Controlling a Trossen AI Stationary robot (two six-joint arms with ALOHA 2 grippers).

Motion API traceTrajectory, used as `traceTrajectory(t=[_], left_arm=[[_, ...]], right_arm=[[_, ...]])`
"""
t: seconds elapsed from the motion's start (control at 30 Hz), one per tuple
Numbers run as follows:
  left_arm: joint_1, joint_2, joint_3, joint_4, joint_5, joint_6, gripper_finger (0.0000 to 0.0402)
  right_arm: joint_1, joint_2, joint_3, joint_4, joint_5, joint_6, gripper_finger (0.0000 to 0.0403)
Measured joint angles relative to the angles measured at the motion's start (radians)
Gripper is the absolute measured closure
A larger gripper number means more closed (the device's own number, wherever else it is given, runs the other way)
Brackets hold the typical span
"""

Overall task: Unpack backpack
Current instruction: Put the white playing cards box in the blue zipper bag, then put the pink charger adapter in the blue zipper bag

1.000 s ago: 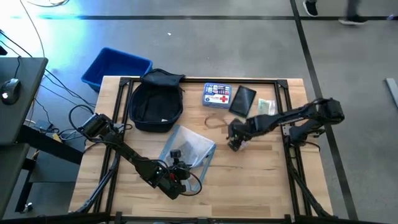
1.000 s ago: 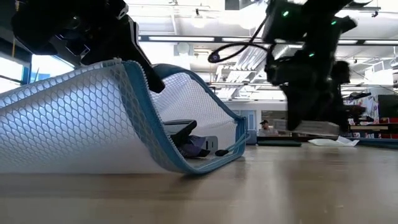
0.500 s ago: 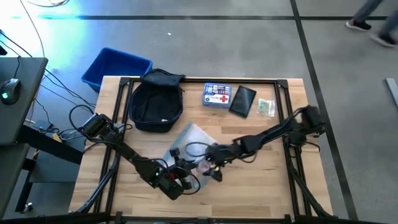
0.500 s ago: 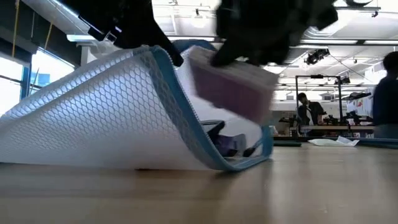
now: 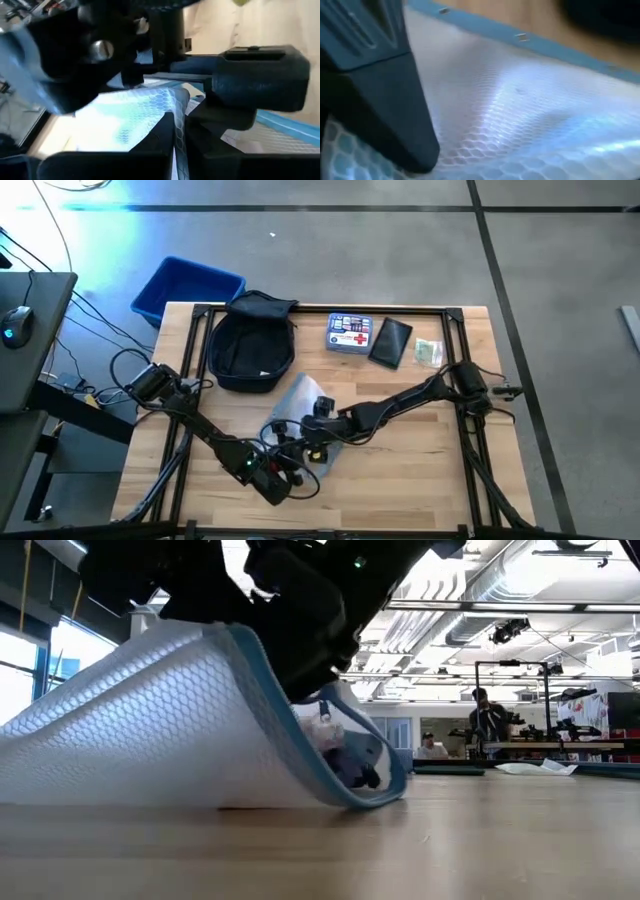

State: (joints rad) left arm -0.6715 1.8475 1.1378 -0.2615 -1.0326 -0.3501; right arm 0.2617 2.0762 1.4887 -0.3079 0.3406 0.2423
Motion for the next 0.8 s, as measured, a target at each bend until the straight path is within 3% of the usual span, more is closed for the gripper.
traceTrajectory(t=[0.3,0.5,0.6,0.73,0.8], left_arm=[[0.004,-0.001,0.005,-0.056,0.003,-0.09,0.0402],[0.002,0.002,0.004,-0.062,0.024,-0.091,0.0401],[0.001,0.003,0.004,-0.065,0.025,-0.09,0.0401],[0.001,0.003,0.003,-0.062,0.024,-0.086,0.0401],[0.001,0.003,0.003,-0.061,0.017,-0.085,0.0401]], right_arm=[[0.094,-0.002,0.0,0.033,0.286,-0.133,0.0094],[0.151,-0.041,0.004,-0.115,0.301,-0.104,0.0097],[0.169,-0.055,0.005,-0.213,0.2,-0.069,0.0097],[0.178,-0.047,0.005,-0.193,-0.118,-0.069,0.01],[0.178,-0.031,0.005,-0.131,-0.221,-0.087,0.0109]])
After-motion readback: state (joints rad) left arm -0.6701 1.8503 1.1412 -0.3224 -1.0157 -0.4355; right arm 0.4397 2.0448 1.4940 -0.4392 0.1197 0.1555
